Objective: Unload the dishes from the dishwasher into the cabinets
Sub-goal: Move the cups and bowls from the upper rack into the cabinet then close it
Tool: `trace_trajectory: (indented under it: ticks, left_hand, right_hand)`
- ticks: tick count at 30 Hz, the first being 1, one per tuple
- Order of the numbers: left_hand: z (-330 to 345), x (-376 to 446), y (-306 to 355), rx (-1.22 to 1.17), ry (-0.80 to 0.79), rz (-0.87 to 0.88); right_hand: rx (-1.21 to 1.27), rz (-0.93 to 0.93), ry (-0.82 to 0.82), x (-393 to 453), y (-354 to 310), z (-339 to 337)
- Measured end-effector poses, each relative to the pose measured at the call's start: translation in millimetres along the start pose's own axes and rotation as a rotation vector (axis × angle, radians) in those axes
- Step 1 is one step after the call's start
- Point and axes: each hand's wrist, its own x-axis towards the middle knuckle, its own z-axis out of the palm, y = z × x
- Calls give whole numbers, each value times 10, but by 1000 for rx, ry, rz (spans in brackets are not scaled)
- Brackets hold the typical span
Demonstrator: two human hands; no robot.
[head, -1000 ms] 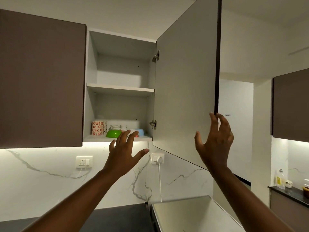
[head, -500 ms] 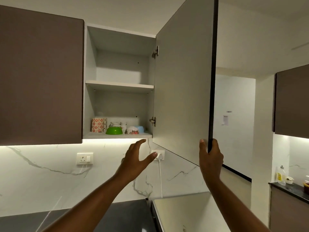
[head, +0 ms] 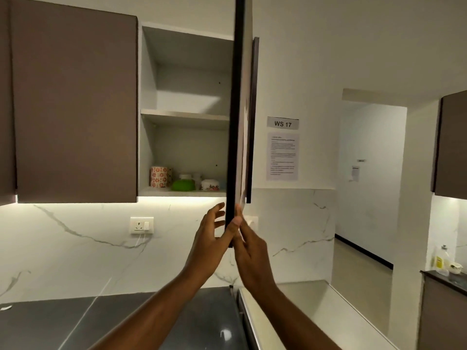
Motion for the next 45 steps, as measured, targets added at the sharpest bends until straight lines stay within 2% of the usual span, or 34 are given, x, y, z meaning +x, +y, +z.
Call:
trace_trajectory:
  ticks: [4, 8, 11, 15, 18, 23, 25, 28, 30, 31, 33, 34, 35, 37, 45]
  left_hand:
    - [-210, -59, -171, -11, 129, -29]
    - [-537, 79, -480, -3, 286, -100]
    - [-818, 218, -762, -32, 345, -158]
    - [-1188, 459, -1119, 15, 344, -156]
    - [-1406, 663, -1413, -7, 322, -128]
    - [-1656, 988, -1802, -27, 326, -82]
    - [-1689, 1068, -1869, 2, 322, -55]
    - [-1835, 1219, -2041, 218, 366, 39]
    - [-1963, 1401, -2191, 554, 477, 214]
    - [-2015, 1503, -2243, 709, 483, 321]
    - [-2066, 1628, -2325, 1000, 383, 529]
    - [-2098, 1706, -2434, 1147, 317, 567]
    - [-2115, 1742, -2517, 1279, 265, 540]
    - [-2122, 1791, -2772, 1378, 191, 469]
    - [-2028, 1986, -3449, 1358, 34, 307]
  right_hand:
    - [-43, -10, -140, -43, 25, 367]
    - [-258, -46, -301, 39, 82, 702]
    - [-425, -88, -356, 149, 137, 971]
    - [-488, -129, -245, 340, 312, 1329]
    - [-575, -257, -183, 589, 612, 1655]
    - [-780, -379, -206, 1033, 951, 2080]
    - [-793, -368, -199, 1095, 1029, 2152]
    - [-818, -343, -136, 1170, 1153, 2442]
    - [-827, -322, -110, 1229, 1233, 2629]
    - [-826, -320, -98, 1277, 1276, 2715]
    - [-822, -335, -66, 1340, 1336, 2828]
    - [-820, -344, -48, 1385, 1385, 2904]
    - [-818, -352, -33, 1421, 1415, 2943]
    - [-828, -345, -24, 1488, 1503, 3049]
    - [-907, -349, -78, 1818, 1899, 3323]
